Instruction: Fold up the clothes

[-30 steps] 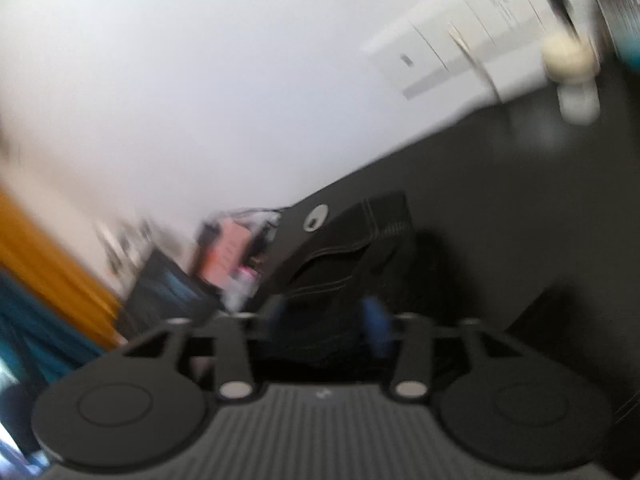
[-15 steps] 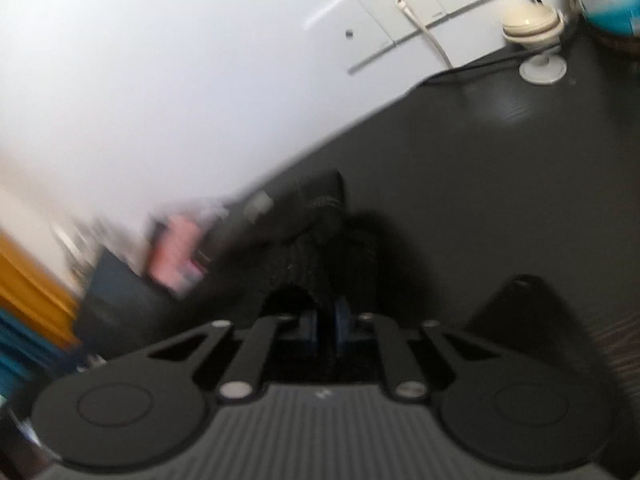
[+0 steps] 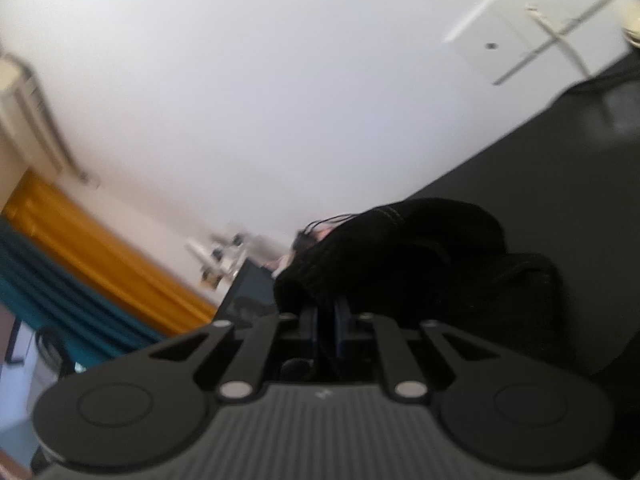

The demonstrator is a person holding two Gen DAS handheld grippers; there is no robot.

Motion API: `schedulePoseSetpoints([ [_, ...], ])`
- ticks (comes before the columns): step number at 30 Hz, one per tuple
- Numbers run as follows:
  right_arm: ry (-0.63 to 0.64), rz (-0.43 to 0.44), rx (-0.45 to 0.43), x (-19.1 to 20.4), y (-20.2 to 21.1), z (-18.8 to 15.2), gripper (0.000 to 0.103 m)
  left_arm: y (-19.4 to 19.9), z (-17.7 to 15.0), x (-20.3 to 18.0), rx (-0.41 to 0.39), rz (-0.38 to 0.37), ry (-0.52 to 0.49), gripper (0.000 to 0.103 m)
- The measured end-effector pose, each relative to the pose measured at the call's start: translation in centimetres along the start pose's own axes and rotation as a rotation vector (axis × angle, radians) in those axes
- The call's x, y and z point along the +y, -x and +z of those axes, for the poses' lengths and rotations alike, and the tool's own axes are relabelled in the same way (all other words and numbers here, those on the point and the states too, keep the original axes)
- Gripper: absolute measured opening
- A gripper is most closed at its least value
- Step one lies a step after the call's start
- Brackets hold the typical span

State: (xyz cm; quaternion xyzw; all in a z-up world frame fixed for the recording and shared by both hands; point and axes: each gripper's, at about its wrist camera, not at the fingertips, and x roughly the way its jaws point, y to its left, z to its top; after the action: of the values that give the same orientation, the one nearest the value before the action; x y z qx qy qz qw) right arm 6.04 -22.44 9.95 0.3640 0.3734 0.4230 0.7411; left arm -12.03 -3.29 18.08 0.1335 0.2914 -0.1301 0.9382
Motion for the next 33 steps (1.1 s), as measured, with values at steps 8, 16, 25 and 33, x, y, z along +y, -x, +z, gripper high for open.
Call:
schedulePoseSetpoints([
  [8,0.047,0.054,0.055,2.1,-0.7,-0.9,0.009,-2.5,-0.8,1.0,0.091,0.048,0.069,0.074],
  [16,0.061,0.031,0.055,2.5,-0.5,-1.5,0.013,-1.8,-1.9,3.8,0.063,0.014,0.183,0.018],
  [25,0.139,-0.085,0.055,2.5,1.0,-2.4,0.073,-0.6,-3.1,7.9,0.041,-0.009,0.360,0.019],
  [33,0.143,-0.299,0.091,1.9,1.6,-2.5,0.085,-1.7,-3.9,10.4,0.137,-0.026,0.507,0.019],
])
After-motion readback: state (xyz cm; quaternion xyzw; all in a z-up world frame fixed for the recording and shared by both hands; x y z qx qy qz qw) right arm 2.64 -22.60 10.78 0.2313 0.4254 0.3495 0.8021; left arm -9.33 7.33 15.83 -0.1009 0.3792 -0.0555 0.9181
